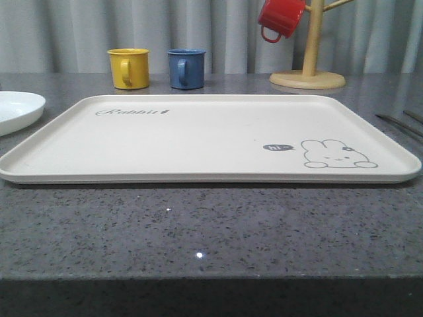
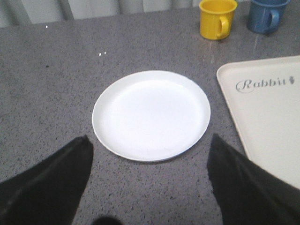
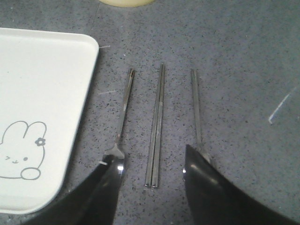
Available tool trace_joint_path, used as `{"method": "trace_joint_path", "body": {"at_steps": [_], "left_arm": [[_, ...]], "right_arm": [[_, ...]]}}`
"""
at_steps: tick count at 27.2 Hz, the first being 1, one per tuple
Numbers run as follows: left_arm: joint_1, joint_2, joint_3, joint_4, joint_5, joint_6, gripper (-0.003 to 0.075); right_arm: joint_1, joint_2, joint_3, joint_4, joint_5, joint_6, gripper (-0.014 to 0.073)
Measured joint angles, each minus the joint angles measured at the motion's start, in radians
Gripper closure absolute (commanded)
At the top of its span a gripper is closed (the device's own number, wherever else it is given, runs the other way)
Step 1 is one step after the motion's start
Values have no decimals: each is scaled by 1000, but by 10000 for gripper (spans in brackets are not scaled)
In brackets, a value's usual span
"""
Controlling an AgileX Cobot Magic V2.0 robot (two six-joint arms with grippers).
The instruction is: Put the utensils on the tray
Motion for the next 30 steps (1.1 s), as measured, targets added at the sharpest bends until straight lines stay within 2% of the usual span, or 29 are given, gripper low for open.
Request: {"method": "trace_joint_path", "body": {"at_steps": [6, 11, 13, 17, 20, 25, 30], "left_arm": [[6, 244, -167, 19, 198, 0, 194], [124, 475, -273, -3, 257, 20, 195], [203, 551, -293, -83, 259, 83, 195], [376, 697, -324, -364, 249, 271, 195], [443, 791, -343, -484, 216, 337, 195], [456, 918, -369, -522, 156, 357, 216], [432, 1001, -404, -528, 120, 361, 301]], "right_arm": [[0, 0, 0, 0, 0, -2, 223], [0, 0, 0, 0, 2, -2, 223], [0, 0, 0, 0, 2, -2, 223], [0, 0, 0, 0, 2, -2, 223], [0, 0, 0, 0, 2, -2, 223], [0, 0, 0, 0, 2, -2, 223], [0, 0, 0, 0, 2, -2, 223]]}}
